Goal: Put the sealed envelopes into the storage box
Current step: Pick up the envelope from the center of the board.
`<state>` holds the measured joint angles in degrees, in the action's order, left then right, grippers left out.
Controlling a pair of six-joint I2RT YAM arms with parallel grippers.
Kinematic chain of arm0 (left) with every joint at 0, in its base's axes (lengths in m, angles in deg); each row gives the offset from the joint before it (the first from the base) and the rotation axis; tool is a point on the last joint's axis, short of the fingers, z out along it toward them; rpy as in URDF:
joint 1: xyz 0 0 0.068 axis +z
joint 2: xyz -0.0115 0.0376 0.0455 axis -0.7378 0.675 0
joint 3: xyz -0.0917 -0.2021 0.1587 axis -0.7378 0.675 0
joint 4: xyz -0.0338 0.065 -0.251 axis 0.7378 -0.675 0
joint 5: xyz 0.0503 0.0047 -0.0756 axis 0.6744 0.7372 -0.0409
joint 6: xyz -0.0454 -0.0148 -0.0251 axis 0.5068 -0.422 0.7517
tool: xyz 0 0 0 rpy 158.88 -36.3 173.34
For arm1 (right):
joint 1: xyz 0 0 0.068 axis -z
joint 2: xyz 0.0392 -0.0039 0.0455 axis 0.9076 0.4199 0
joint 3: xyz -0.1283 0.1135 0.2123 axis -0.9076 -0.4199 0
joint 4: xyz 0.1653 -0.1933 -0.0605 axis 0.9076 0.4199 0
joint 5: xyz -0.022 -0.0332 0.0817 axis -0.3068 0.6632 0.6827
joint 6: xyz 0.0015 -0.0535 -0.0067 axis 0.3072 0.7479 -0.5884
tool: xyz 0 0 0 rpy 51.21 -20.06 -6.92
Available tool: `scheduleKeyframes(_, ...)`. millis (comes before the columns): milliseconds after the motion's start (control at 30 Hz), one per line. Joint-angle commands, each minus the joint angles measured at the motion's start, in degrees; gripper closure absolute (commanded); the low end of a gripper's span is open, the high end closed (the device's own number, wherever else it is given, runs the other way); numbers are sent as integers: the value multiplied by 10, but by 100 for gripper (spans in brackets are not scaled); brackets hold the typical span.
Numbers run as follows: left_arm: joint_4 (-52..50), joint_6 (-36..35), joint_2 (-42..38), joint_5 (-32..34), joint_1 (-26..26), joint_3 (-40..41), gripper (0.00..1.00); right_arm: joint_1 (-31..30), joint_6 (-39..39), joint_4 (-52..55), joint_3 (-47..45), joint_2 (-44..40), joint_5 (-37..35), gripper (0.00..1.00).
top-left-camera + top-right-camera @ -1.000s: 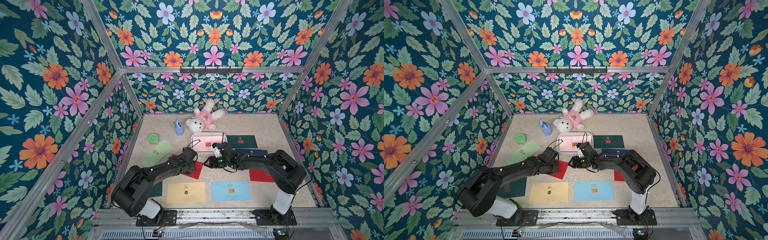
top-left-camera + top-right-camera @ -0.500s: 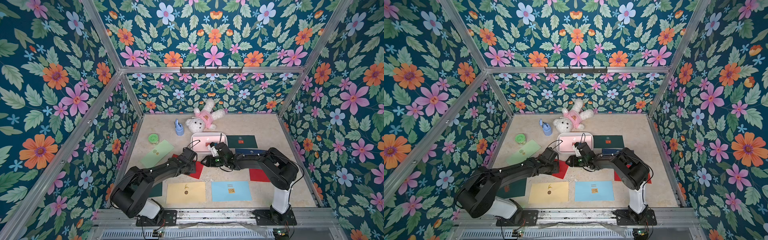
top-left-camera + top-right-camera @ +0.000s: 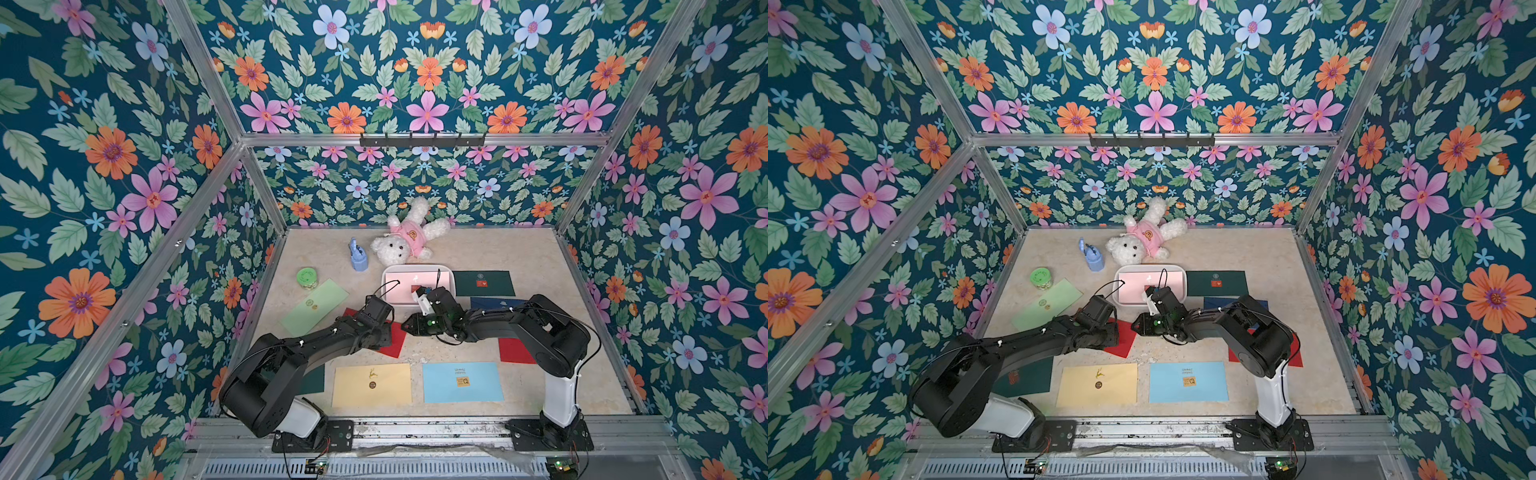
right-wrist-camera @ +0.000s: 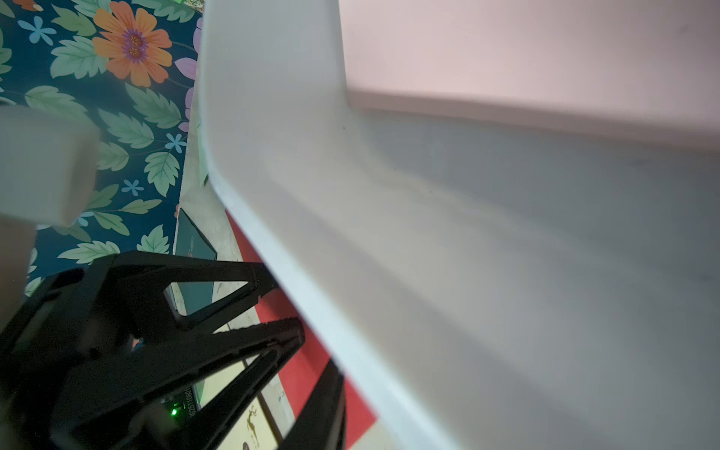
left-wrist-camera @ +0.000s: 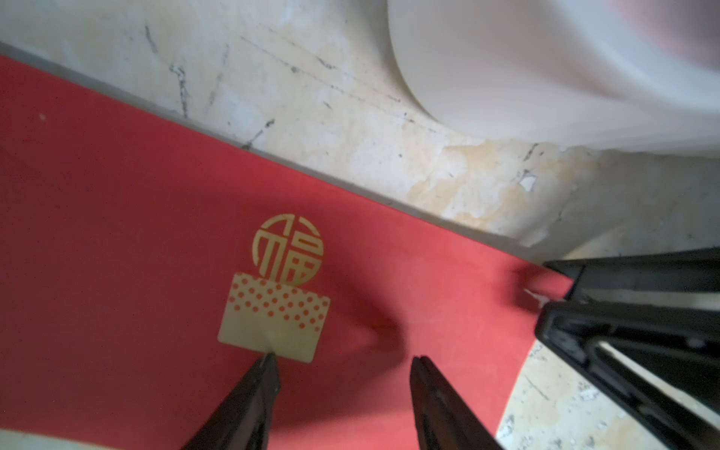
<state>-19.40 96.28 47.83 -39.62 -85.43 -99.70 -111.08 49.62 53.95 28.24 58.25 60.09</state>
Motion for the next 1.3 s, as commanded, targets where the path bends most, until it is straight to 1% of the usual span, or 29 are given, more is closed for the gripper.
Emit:
scheduleKeyframes(0, -33, 13, 6, -83, -2, 7, 39, -1, -1, 18, -3, 1, 1, 77)
scheduleKeyframes(133, -39, 13, -3, -83, -2, 3, 39, -1, -1, 16, -3, -7, 0, 89)
scheduleKeyframes(233, -58, 9, -21, -75, -2, -10, 39, -1, 2, 16, -3, -17, 0, 94)
scheduleKeyframes(400, -128, -14, -58, -29, -1, -66, 36, -2, 16, 33, 5, -37, -10, 96)
scheduleKeyframes(500, -171, -40, -75, -9, 6, -109, 35, -7, 45, 68, 18, -53, -26, 97)
scheduleKeyframes(600, -209, -79, -81, 7, 16, -158, 34, -15, 82, 115, 37, -68, -52, 97)
scheduleKeyframes(700, -246, -142, -69, 17, 23, -216, 34, -18, 115, 154, 51, -87, -76, 98)
scheduleKeyframes(800, -292, -224, -47, 36, 25, -273, 34, -18, 151, 192, 61, -110, -97, 99)
scheduleKeyframes(900, -306, -310, -37, 40, 29, -313, 35, -18, 197, 244, 77, -134, -114, 100)
scheduleKeyframes(1000, -296, -395, -36, 22, 31, -331, 35, -17, 254, 298, 95, -154, -120, 100)
scheduleKeyframes(1067, -289, -452, -39, -7, 32, -337, 34, -11, 288, 332, 108, -164, -118, 100)
scheduleKeyframes(1133, -266, -504, -45, -26, 33, -328, 34, 2, 309, 350, 113, -190, -113, 100)
scheduleKeyframes(1200, -238, -574, -55, -76, 40, -303, 34, 19, 328, 361, 110, -212, -101, 100)
scheduleKeyframes(1267, -208, -641, -60, -109, 52, -280, 33, 37, 344, 362, 102, -239, -89, 100)
